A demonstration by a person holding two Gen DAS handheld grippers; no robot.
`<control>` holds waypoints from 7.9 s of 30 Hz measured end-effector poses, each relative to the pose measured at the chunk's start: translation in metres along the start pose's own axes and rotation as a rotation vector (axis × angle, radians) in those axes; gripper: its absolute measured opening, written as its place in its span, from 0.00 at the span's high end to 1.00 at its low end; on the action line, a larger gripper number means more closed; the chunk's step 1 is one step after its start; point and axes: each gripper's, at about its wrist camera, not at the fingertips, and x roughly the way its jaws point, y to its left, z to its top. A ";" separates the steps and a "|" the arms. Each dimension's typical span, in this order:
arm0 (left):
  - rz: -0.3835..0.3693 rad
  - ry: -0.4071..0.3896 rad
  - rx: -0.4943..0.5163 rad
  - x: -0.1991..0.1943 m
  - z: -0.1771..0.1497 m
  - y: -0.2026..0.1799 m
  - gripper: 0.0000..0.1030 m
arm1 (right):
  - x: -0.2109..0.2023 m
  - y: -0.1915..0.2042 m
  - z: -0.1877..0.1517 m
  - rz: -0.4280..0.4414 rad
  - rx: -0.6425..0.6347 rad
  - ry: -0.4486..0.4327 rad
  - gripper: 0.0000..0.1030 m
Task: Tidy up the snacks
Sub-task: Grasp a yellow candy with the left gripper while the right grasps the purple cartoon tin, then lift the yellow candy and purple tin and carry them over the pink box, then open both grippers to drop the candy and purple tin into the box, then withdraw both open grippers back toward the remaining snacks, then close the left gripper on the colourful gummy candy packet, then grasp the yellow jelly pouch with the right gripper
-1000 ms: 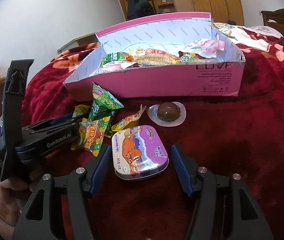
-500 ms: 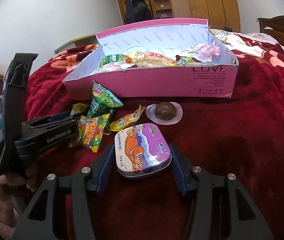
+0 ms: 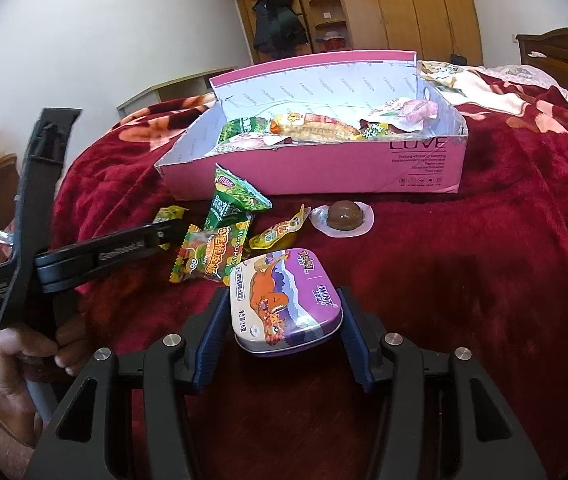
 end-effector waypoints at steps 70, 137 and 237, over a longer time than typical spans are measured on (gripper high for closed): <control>0.002 -0.094 0.075 0.045 0.084 -0.045 0.46 | -0.011 -0.072 0.107 -0.079 0.092 -0.145 0.47; -0.050 -0.100 0.077 -0.025 0.049 -0.040 0.16 | 0.001 -0.053 0.108 -0.059 -0.022 -0.125 0.36; 0.081 -0.036 0.020 0.003 -0.018 0.010 0.57 | 0.063 -0.004 0.035 0.090 0.068 0.067 0.48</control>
